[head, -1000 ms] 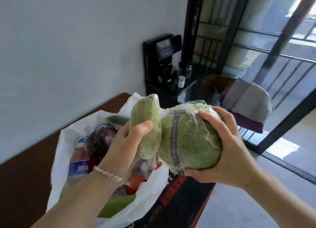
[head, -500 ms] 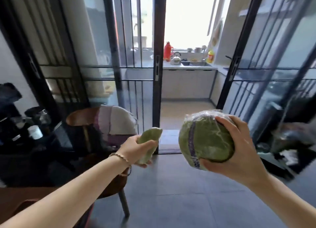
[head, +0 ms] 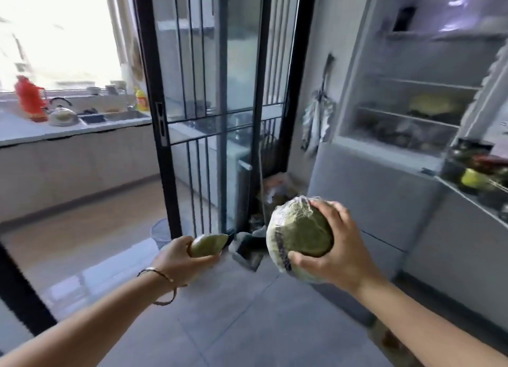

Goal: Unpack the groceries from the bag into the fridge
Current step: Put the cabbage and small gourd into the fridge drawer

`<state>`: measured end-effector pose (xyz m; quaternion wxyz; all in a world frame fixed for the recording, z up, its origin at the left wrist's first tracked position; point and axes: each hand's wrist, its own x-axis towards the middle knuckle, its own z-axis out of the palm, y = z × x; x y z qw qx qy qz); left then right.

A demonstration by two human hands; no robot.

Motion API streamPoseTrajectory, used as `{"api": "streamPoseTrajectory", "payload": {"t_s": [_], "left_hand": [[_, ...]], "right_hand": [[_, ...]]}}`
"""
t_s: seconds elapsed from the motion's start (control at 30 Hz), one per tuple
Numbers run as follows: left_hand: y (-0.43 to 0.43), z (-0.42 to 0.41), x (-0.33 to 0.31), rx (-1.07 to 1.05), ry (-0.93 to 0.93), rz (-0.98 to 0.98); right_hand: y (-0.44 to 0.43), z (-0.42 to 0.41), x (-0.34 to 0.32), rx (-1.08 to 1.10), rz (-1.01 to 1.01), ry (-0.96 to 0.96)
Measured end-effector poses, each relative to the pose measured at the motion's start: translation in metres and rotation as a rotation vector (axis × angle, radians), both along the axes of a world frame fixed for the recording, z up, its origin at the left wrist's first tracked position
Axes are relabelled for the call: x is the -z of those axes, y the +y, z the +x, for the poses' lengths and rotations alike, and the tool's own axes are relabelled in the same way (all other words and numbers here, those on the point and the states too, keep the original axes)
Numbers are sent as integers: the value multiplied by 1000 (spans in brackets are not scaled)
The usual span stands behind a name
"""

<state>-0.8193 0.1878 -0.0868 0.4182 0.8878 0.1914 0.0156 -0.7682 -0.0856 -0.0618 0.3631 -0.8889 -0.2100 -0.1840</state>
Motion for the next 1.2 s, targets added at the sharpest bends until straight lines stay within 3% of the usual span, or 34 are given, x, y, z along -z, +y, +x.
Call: {"api": "streamPoseTrajectory", "payload": {"t_s": [0.17, 0.37, 0.53, 0.63, 0.93, 1.2], "left_hand": [[-20, 138, -4, 207, -27, 98], [-59, 311, -14, 391, -73, 71], [-123, 435, -18, 477, -47, -65], [-166, 502, -21, 530, -95, -15], [-294, 667, -58, 546, -216, 10], [-352, 782, -96, 566, -339, 50]], "right_hand": [[-22, 85, 6, 203, 33, 1], [-59, 182, 0, 405, 26, -11], [-110, 256, -12, 551, -48, -5], [-147, 303, -15, 618, -70, -28], [-256, 475, -38, 647, 0, -52], [-292, 617, -78, 696, 202, -183]]}}
